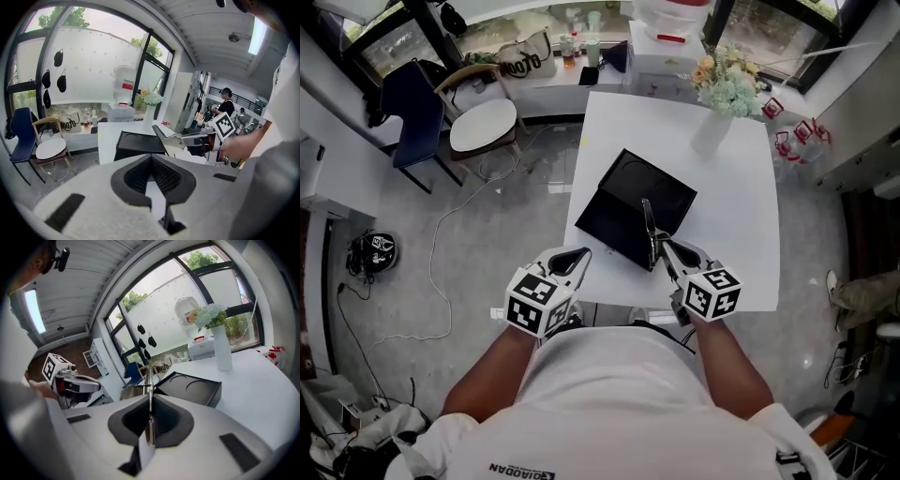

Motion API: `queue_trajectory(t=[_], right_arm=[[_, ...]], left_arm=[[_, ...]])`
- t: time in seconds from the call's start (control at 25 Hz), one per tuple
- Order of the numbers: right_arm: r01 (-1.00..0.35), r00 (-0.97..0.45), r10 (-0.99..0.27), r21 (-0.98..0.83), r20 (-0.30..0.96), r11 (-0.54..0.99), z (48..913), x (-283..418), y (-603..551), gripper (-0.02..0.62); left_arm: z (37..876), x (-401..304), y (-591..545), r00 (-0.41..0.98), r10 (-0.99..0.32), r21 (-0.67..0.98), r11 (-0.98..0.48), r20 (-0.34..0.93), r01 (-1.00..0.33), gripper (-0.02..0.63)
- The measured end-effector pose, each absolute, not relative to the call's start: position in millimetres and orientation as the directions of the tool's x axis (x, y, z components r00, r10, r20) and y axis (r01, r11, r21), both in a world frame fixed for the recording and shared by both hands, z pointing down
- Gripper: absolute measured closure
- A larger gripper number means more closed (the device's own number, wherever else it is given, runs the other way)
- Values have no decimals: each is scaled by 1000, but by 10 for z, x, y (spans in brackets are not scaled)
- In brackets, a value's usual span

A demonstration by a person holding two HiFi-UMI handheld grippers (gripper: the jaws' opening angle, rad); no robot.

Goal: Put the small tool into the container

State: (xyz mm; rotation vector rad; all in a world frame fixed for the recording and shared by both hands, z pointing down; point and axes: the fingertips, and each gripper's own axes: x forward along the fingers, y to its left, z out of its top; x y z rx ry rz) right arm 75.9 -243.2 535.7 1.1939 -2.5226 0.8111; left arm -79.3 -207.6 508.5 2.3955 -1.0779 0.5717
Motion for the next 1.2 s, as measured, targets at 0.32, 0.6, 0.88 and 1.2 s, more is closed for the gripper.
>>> queue_trajectory(t=[0.32,0.6,0.88,1.2], right_arm=[[-785,-560,-594,-139,578,604,5682,430,-2647,588],[-637,-400,-546,206,736,743,5933,251,-2705,588],[-632,-305,-535,253,788,733,6242,218,-2873,586],[-507,-227,-541,376,810,776,6464,63,-3095,586]], left_arm=[[5297,-1163,-2062,619,-543,260,-595,568,-760,597],[5342,-1314,-1974,627,-536,276,-594,565,-756,597],[5303,-1508,-2014,611,-567,281,-563,552,-777,597],[5308,-1554,-1976,603,-583,290,-543,544,-788,597]])
